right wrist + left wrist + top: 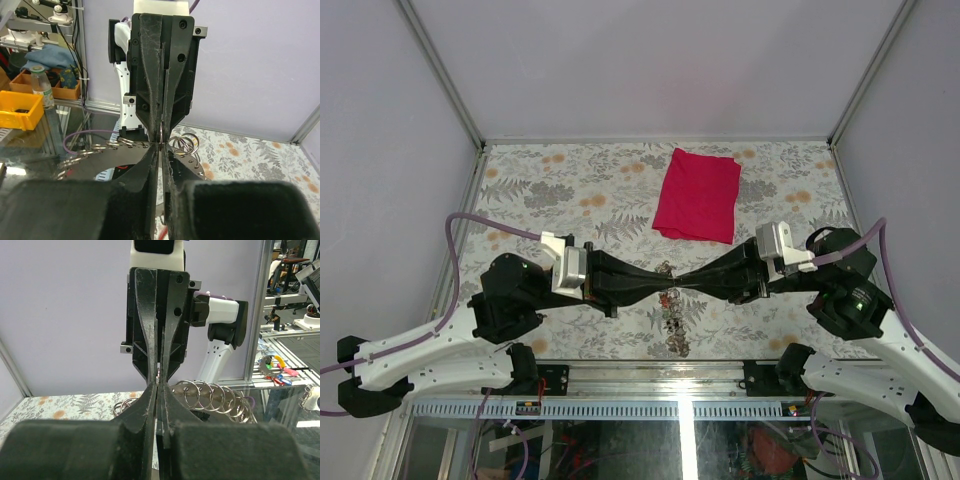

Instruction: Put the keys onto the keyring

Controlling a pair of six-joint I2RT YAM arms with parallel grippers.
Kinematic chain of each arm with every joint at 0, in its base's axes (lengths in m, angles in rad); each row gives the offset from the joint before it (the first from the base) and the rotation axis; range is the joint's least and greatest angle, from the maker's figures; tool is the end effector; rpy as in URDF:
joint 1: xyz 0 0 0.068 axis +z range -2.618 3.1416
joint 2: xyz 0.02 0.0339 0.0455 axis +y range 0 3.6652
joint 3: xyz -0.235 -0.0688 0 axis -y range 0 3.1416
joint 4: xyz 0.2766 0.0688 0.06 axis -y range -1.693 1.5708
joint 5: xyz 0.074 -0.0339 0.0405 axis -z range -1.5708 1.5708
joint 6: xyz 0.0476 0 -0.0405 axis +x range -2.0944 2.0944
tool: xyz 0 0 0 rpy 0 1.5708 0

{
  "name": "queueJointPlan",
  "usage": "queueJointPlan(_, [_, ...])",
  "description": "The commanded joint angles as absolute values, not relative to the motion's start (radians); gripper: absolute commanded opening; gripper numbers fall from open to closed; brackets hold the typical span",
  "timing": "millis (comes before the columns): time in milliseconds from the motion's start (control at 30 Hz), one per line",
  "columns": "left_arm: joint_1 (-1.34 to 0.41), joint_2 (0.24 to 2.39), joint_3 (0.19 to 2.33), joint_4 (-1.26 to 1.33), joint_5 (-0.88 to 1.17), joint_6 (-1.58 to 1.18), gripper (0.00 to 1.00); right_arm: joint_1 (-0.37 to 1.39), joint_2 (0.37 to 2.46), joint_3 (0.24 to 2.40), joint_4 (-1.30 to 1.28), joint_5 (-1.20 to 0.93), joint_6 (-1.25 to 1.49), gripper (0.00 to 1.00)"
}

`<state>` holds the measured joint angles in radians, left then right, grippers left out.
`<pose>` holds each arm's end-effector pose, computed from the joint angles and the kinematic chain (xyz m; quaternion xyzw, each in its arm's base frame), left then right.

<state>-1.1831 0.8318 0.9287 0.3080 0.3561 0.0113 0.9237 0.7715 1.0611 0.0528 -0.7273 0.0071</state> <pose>0.0755 -0.2287 0.4204 0.4269 0.3649 -0.5356 0.6307 0.0969 0.1808 0.4506 -0.4990 0.3544 0.5260 0.5906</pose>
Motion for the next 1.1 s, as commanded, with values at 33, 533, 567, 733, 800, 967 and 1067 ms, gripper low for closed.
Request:
queueJointPlan(33, [-1.184,0.834,0.939,0.410,0.351,0.005,0.00,0.928,0.790,1.108,0.099,-0.753,0.034,0.03])
queueJointPlan(533, [-1.183,0.823,0.938,0.355,0.322,0.018,0.23,0.928,0.813,1.259,-0.202,-0.716,-0.139,0.00])
queueJointPlan(567, [-1.183,0.823,0.937,0.353,0.320,0.018,0.23,0.929,0.813,1.262,-0.208,-0.716,-0.144,0.00])
queueJointPlan(733, [-1.183,0.828,0.940,0.332,0.313,0.028,0.21,0.928,0.809,1.263,-0.199,-0.713,-0.144,0.00])
queueJointPlan(800, [-1.184,0.829,0.940,0.326,0.312,0.030,0.22,0.929,0.805,1.260,-0.194,-0.709,-0.142,0.00])
queueJointPlan(967, [-1.184,0.831,0.937,0.315,0.314,0.033,0.26,0.929,0.788,1.249,-0.167,-0.679,-0.130,0.00])
queueJointPlan(1067, [-1.183,0.833,0.940,0.309,0.318,0.033,0.25,0.929,0.781,1.242,-0.150,-0.671,-0.123,0.00])
